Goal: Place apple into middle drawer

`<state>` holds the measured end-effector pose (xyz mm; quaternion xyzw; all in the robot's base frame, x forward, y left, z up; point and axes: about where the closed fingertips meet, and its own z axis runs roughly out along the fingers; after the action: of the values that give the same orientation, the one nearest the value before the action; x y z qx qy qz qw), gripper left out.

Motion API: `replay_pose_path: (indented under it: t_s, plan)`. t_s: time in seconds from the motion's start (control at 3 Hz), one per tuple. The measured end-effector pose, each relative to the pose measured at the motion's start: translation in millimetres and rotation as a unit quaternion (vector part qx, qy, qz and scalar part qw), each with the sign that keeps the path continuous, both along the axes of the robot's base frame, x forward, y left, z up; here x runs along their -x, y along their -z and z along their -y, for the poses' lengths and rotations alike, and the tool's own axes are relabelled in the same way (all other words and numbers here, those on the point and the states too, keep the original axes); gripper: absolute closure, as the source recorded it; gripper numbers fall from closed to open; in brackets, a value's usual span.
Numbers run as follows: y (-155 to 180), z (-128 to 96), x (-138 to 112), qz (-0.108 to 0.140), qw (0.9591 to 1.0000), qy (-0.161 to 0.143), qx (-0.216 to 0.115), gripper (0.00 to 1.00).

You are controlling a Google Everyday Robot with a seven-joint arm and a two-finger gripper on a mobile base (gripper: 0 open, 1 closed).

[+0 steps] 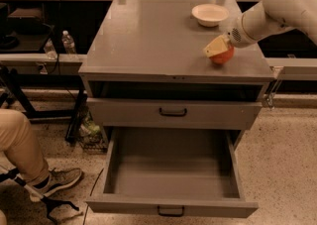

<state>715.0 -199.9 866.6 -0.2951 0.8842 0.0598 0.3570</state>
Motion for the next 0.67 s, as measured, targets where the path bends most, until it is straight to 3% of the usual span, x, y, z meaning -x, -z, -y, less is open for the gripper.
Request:
replay_pose_path:
  t_s: [0.33,0.67]
  plan:
    - [-14,16,37,-0.008,0.9997,0.024,0.006,0.94]
    - [-27,23,77,-0.026,0.9986,0.045,0.009,1.0]
